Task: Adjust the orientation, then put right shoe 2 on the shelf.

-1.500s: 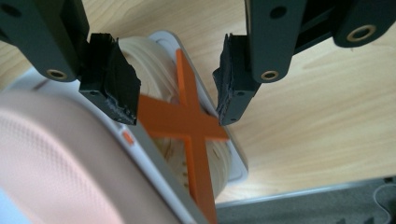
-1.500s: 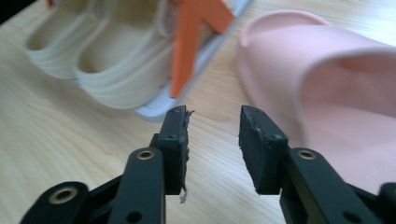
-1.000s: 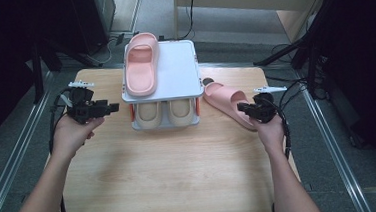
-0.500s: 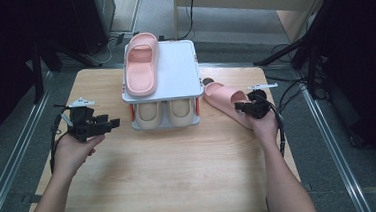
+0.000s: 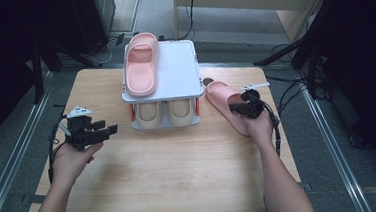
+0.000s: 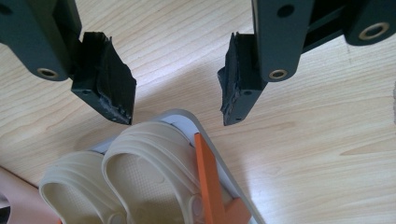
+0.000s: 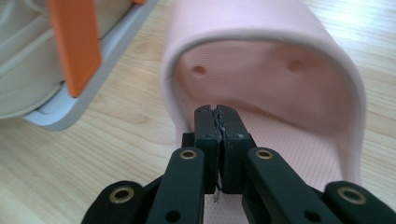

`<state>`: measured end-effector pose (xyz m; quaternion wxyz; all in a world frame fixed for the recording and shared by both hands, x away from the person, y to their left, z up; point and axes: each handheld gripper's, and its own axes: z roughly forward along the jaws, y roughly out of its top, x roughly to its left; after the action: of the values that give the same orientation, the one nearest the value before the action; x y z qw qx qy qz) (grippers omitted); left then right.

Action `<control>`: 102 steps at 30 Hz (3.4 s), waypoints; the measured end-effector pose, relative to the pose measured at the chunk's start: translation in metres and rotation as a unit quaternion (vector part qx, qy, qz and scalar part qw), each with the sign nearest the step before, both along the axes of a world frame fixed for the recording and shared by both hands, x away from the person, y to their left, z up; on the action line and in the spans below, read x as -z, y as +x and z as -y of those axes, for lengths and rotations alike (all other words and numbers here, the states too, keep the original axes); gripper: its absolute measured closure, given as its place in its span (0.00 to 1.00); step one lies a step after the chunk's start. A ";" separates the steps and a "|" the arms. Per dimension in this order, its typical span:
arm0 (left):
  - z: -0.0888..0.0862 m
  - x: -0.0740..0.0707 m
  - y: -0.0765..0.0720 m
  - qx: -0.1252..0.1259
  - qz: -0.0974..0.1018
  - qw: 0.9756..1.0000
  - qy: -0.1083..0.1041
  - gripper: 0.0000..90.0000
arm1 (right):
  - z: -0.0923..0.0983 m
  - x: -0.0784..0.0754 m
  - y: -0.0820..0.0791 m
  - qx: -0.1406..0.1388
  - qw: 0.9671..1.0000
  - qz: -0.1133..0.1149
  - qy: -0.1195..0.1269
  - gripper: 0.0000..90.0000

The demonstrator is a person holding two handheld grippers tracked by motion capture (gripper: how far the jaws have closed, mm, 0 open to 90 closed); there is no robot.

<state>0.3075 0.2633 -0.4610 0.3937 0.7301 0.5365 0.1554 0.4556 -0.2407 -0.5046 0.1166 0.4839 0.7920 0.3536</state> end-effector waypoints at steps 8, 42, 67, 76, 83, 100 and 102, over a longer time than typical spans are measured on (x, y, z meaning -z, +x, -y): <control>-0.003 0.006 0.000 0.001 0.006 1.000 0.015 0.50 | -0.020 -0.007 -0.003 -0.010 1.000 0.003 -0.002 0.98; -0.008 0.014 0.019 0.012 -0.025 1.000 -0.006 0.49 | 0.029 -0.030 -0.021 0.057 0.997 0.035 0.037 0.60; -0.017 0.023 0.008 -0.006 -0.040 0.999 -0.005 0.48 | 0.017 0.005 0.010 0.094 0.995 -0.001 0.015 0.66; -0.019 0.025 0.007 -0.010 -0.044 0.999 -0.005 0.48 | 0.020 0.003 0.011 0.115 0.993 -0.002 0.011 0.83; -0.019 0.024 0.010 -0.011 -0.042 0.999 -0.009 0.48 | 0.024 0.002 0.011 0.130 0.991 -0.004 0.017 0.90; -0.003 0.023 0.027 0.013 -0.046 0.999 -0.009 0.48 | 0.039 -0.008 -0.002 0.148 0.989 -0.009 0.008 0.92; 0.000 0.023 0.030 0.018 -0.044 0.999 -0.015 0.48 | 0.040 -0.008 -0.004 0.150 0.989 -0.009 0.003 0.92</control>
<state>0.3371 0.2635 -0.4842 0.3835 0.7396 0.5424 0.1084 0.4514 -0.2810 -0.4967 0.1594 0.6006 0.7104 0.3305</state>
